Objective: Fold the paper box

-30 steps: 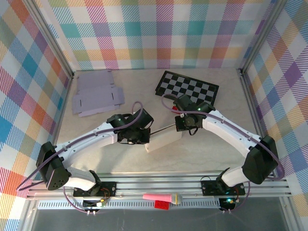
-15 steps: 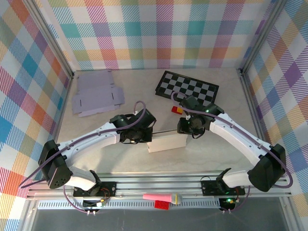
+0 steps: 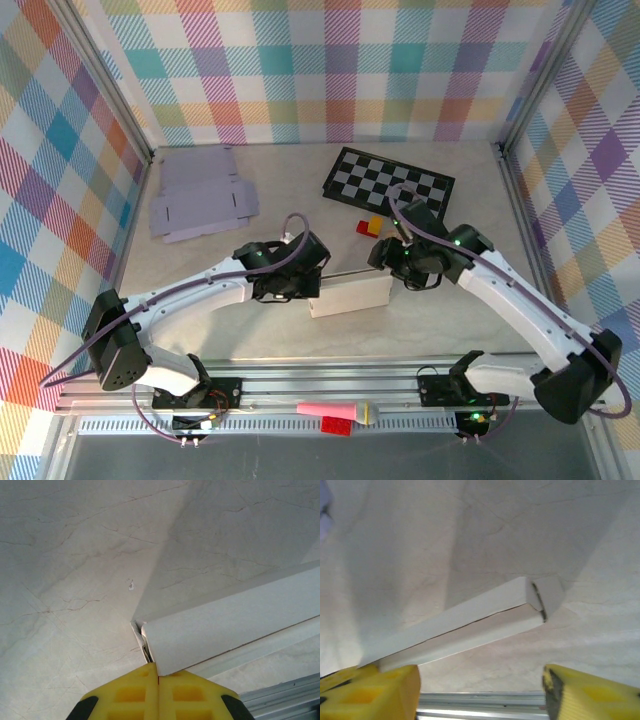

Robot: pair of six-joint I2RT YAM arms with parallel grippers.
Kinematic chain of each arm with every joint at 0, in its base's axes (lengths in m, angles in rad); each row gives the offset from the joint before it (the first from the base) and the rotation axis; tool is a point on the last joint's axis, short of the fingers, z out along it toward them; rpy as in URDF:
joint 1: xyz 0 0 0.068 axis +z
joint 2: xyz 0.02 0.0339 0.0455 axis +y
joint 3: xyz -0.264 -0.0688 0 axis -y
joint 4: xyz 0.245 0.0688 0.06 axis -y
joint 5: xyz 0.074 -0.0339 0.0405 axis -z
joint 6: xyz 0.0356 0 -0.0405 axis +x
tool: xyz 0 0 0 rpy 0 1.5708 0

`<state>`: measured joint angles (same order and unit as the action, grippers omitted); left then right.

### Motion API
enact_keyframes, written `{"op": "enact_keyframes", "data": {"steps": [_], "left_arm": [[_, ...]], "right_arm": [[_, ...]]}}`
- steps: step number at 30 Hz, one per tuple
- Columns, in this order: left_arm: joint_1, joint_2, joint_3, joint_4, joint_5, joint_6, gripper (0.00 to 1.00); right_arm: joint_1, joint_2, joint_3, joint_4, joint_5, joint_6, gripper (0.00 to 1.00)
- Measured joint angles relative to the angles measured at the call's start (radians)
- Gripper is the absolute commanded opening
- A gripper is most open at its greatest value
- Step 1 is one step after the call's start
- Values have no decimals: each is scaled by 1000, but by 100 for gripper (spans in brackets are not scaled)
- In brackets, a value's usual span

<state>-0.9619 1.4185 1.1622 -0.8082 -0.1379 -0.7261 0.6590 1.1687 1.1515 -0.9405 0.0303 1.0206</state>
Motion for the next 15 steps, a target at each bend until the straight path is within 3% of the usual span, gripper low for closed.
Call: {"op": "enact_keyframes", "data": {"steps": [4,15], "left_arm": [[-25,0,-1,-1,-28,-16,0],[-103,-12,-19,-2,-111,-57,0]], "right_arm": [[-5,-10,-53,71,-50,182,85],[2,70,-150,190,-166,603,86]]}}
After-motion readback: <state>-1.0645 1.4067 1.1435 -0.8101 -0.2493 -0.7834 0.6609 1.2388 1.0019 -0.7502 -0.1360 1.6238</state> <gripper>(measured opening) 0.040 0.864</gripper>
